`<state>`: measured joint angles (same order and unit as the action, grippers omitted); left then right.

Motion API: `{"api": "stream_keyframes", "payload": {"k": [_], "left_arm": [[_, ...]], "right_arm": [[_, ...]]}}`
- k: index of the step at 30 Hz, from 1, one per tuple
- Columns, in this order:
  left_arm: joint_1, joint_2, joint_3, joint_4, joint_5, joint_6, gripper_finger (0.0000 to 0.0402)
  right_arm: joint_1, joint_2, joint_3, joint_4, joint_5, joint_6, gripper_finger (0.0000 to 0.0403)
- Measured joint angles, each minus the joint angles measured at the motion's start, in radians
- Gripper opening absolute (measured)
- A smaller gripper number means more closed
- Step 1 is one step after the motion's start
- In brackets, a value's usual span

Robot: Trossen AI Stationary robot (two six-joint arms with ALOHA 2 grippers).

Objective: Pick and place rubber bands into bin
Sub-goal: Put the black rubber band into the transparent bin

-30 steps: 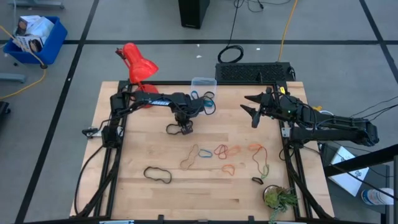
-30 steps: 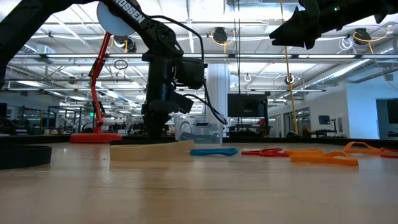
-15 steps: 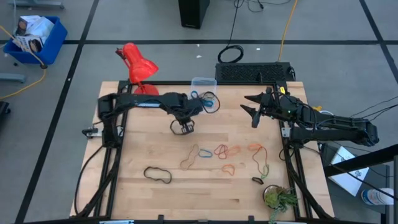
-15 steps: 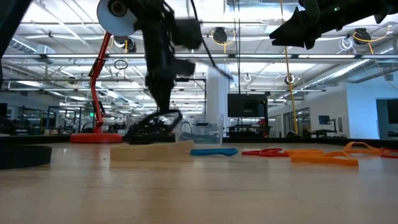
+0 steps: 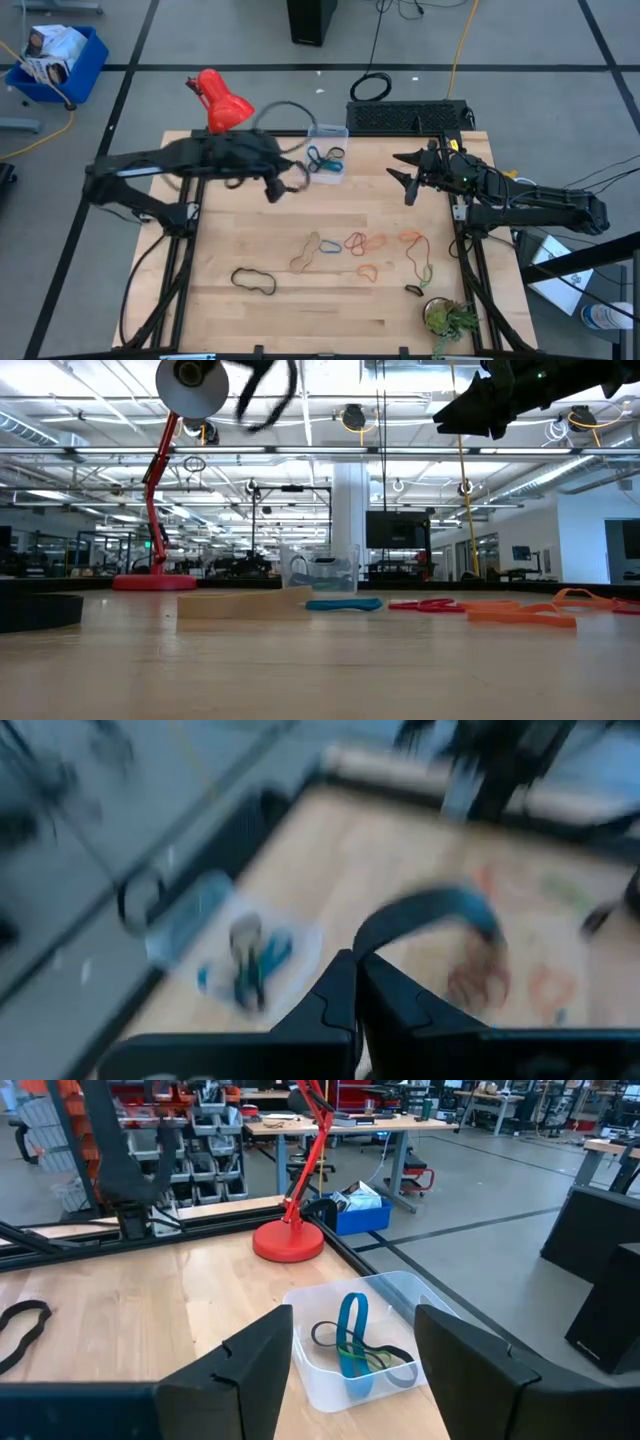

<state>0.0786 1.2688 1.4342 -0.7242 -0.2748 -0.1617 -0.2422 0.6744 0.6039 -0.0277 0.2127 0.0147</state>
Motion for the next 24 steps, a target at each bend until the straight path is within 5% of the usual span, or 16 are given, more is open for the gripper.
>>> {"api": "stream_keyframes", "payload": {"k": [8,19,24], "left_arm": [[-0.069,-0.090,0.001,0.166,-0.085,0.121,0.0005],[-0.055,-0.027,0.002,0.468,-0.186,0.290,0.0007],[-0.033,0.027,0.026,0.457,-0.353,0.312,0.0005]], "right_arm": [[0.000,0.000,0.000,-0.001,0.000,0.000,0.0208],[0.000,0.000,0.000,0.000,0.000,-0.008,0.0208],[0.000,0.000,0.000,0.000,0.000,-0.002,0.0208]]}}
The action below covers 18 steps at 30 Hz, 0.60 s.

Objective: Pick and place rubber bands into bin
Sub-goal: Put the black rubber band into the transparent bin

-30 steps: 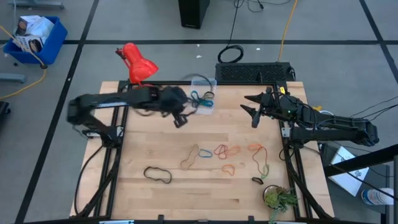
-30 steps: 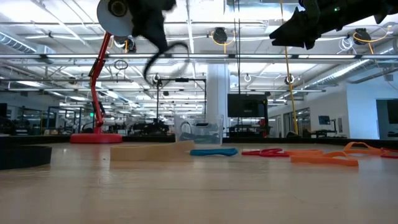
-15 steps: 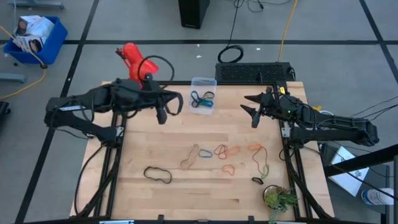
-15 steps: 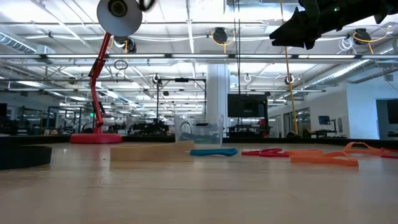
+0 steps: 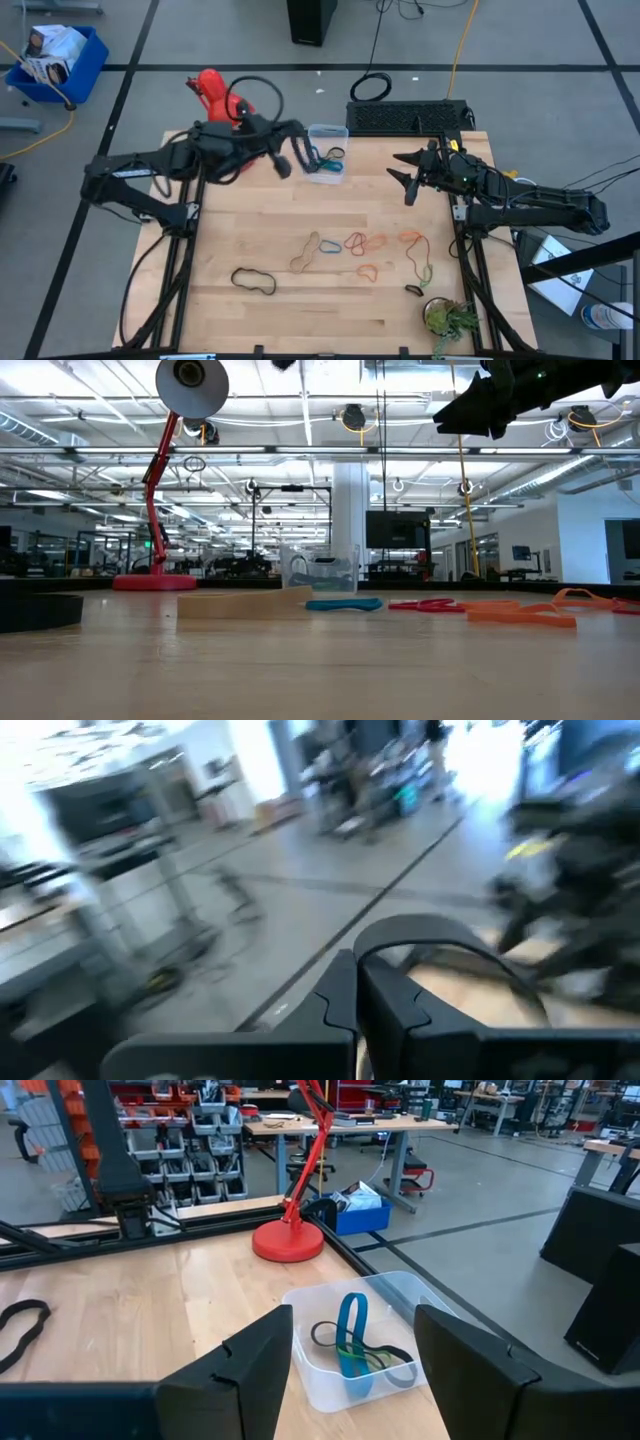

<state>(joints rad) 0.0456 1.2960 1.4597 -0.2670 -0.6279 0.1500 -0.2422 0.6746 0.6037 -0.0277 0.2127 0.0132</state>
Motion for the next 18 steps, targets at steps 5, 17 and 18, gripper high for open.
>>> {"api": "stream_keyframes", "payload": {"k": [5,17,18], "left_arm": [[0.035,0.071,0.007,-0.011,-0.030,-0.016,0.0004],[0.144,0.320,0.006,-0.021,-0.029,-0.070,0.0004],[0.155,0.336,0.006,-0.020,-0.028,-0.073,0.0004]], "right_arm": [[0.000,0.000,0.000,0.000,0.000,0.001,0.0208],[0.000,0.000,0.000,0.000,0.000,0.001,0.0208],[0.000,0.000,0.000,0.000,0.000,0.001,0.0208]]}}
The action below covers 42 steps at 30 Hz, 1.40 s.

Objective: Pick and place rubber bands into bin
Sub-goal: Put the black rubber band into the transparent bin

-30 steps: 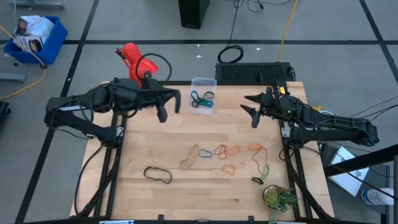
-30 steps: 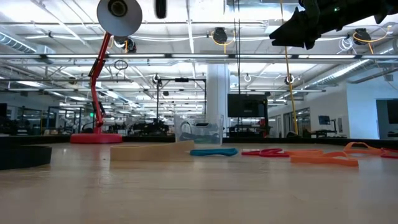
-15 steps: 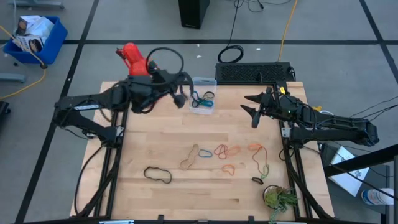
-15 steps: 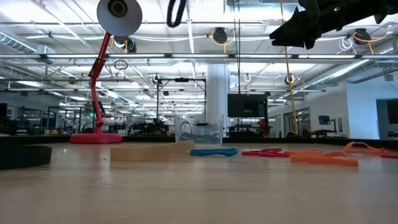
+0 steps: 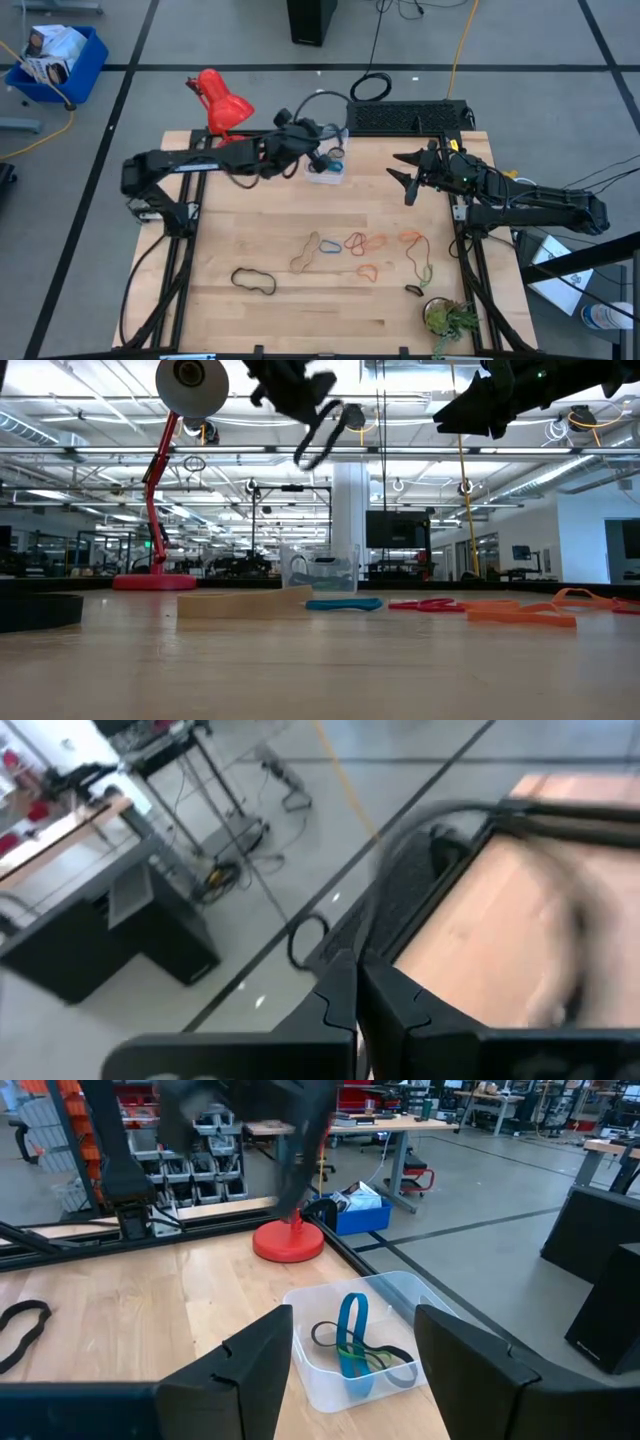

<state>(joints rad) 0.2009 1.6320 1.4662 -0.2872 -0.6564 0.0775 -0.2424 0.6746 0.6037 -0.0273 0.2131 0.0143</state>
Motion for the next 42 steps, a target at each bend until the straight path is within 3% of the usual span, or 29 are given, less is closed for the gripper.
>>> {"api": "stream_keyframes", "payload": {"k": [27,36,42], "left_arm": [[0.173,0.352,0.000,0.022,0.181,-0.155,0.0012],[0.173,0.379,0.000,0.004,0.256,-0.166,0.0007],[0.173,0.379,0.000,0.006,0.256,-0.150,0.0040]], "right_arm": [[0.000,0.000,0.000,-0.008,0.004,0.000,0.0208],[0.000,0.000,0.000,-0.009,0.004,0.000,0.0208],[0.000,0.000,0.000,-0.009,0.002,0.000,0.0208]]}}
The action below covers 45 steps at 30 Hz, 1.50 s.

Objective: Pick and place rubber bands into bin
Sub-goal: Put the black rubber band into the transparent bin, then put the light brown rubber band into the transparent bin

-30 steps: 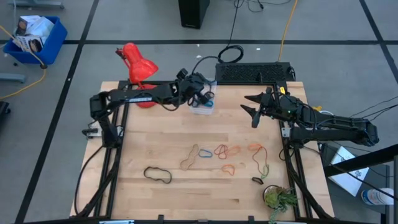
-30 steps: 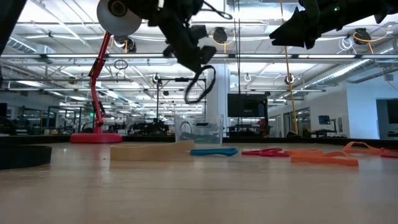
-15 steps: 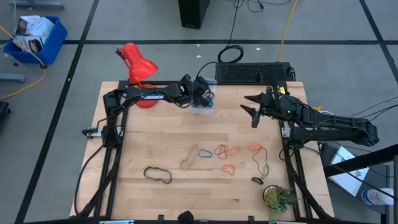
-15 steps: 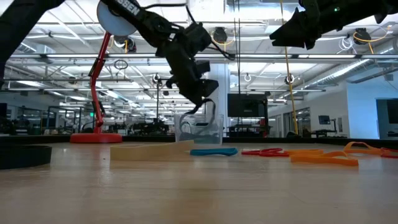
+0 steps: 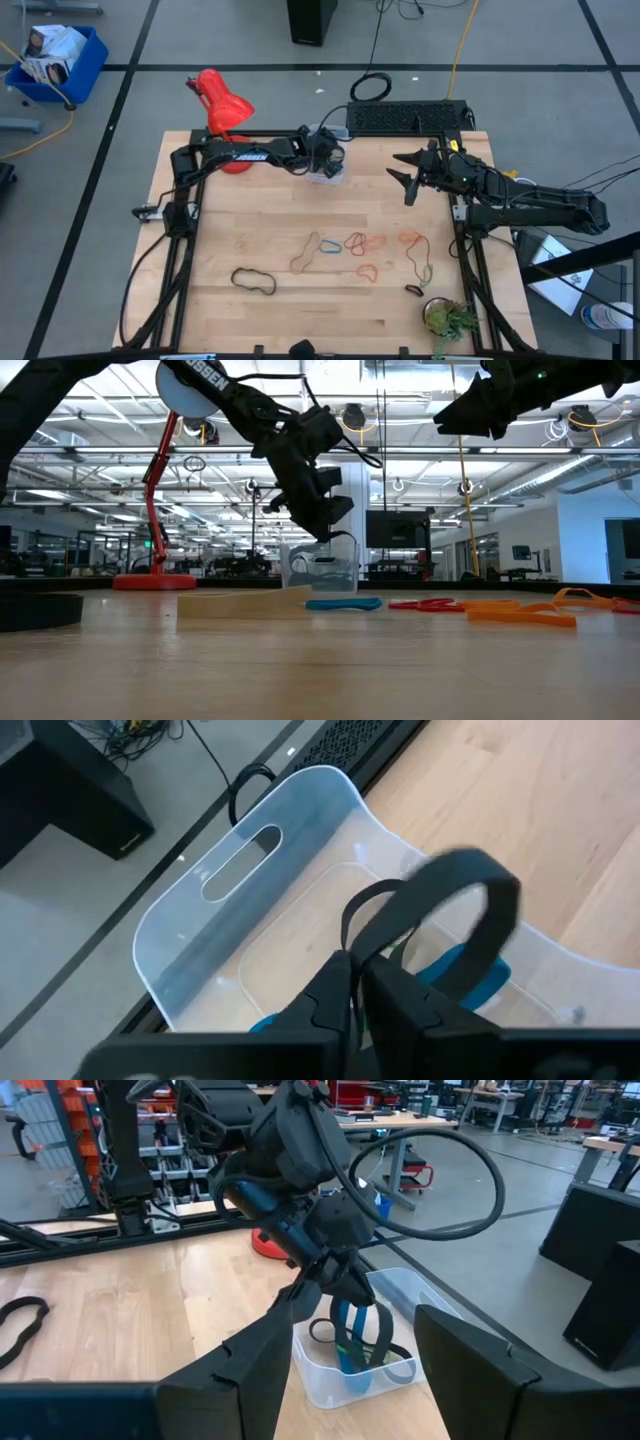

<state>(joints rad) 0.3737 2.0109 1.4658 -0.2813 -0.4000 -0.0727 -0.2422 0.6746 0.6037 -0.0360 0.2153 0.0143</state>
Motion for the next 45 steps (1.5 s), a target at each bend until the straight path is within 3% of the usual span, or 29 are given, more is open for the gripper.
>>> {"api": "stream_keyframes", "payload": {"k": [10,15,18,26,37,41,45], "left_arm": [[-0.001,0.000,0.000,0.000,-0.012,-0.018,0.0089],[-0.001,0.000,0.000,-0.005,-0.104,-0.034,0.0136],[-0.001,-0.011,-0.001,-0.024,-0.091,-0.015,0.0163],[-0.015,-0.168,-0.002,-0.087,0.079,-0.011,0.0186],[-0.055,-0.484,-0.001,-0.130,0.485,-0.054,0.0187],[-0.114,-0.547,0.000,-0.241,0.623,0.056,0.0186],[-0.221,-0.561,0.000,-0.389,0.644,0.157,0.0186]], "right_arm": [[0.000,0.000,0.000,0.000,-0.002,0.000,0.0208],[0.000,0.000,0.000,0.000,-0.002,0.000,0.0208],[0.000,0.000,0.000,0.000,-0.002,0.000,0.0208],[0.000,0.000,0.000,0.000,-0.002,0.000,0.0208],[0.000,0.000,0.000,-0.016,-0.003,0.000,0.0208],[0.000,0.000,0.000,-0.029,-0.005,0.000,0.0208],[0.000,0.000,0.000,-0.036,-0.006,0.000,0.0208]]}}
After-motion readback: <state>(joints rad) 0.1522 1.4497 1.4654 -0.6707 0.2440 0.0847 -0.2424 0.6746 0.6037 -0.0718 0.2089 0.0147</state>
